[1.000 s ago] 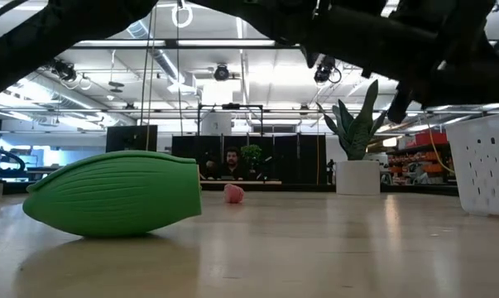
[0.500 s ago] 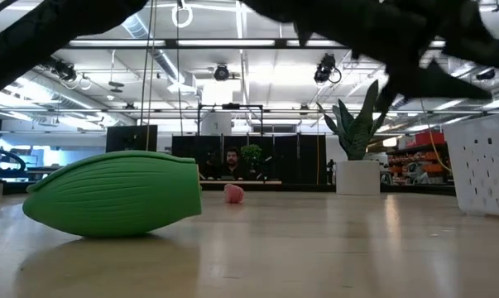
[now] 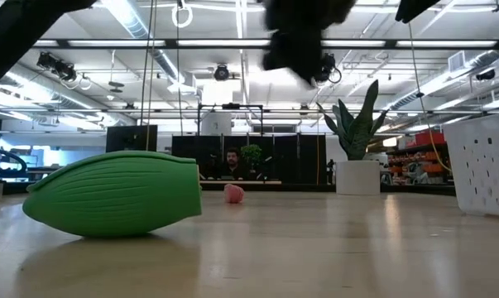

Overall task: Pick and placing Produce into tupperware
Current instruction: Put the right peach into the white bin

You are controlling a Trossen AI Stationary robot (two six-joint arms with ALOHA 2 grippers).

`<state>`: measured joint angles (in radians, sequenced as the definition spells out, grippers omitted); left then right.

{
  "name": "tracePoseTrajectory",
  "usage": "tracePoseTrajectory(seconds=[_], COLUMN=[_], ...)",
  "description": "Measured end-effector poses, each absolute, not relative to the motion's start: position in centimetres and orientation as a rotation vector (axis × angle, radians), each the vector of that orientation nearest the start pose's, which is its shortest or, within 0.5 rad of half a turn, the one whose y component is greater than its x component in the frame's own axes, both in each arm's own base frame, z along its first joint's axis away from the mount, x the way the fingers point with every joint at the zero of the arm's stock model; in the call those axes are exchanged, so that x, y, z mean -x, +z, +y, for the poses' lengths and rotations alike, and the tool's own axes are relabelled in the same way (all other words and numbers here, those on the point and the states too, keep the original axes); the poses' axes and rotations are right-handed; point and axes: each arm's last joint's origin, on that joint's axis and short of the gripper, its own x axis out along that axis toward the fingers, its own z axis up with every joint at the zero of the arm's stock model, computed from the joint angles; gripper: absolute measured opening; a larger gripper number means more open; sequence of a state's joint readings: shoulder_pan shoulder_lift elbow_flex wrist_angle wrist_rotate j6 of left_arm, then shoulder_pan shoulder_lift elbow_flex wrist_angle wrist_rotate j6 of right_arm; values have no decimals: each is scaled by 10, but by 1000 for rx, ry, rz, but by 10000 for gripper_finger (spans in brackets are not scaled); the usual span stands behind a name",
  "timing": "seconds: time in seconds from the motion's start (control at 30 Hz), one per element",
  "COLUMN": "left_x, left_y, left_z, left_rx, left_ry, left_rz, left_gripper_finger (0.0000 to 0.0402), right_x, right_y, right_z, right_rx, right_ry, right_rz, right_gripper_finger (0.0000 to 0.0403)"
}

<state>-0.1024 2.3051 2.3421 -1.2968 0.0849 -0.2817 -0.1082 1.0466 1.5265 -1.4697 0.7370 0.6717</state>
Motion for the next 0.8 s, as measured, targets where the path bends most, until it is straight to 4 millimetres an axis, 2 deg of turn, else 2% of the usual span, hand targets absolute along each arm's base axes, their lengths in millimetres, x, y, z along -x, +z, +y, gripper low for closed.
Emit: tracePoseTrajectory(seconds=[0.13,0.2,0.4,0.6,0.8], left_x=[-447,-448,-454,-450,-448], left_y=[272,262,221,182,180], left_z=[-47,-44,-22,3,15], left_rx=[160,163,343,493,535], left_ry=[148,199,352,482,506], left_rz=[1462,1498,1514,1551,1555], left_gripper_finger=[130,129,127,124,111], right_x=[-124,-124,-126,-132,-138], right_y=[423,423,417,398,372], right_z=[-33,-33,-32,-32,-33], right_rx=[-307,-316,-321,-319,-279], right_ry=[-1049,-1049,-1038,-1014,-1032], right_rz=[650,646,676,766,865], right_gripper_finger=[114,114,114,114,114])
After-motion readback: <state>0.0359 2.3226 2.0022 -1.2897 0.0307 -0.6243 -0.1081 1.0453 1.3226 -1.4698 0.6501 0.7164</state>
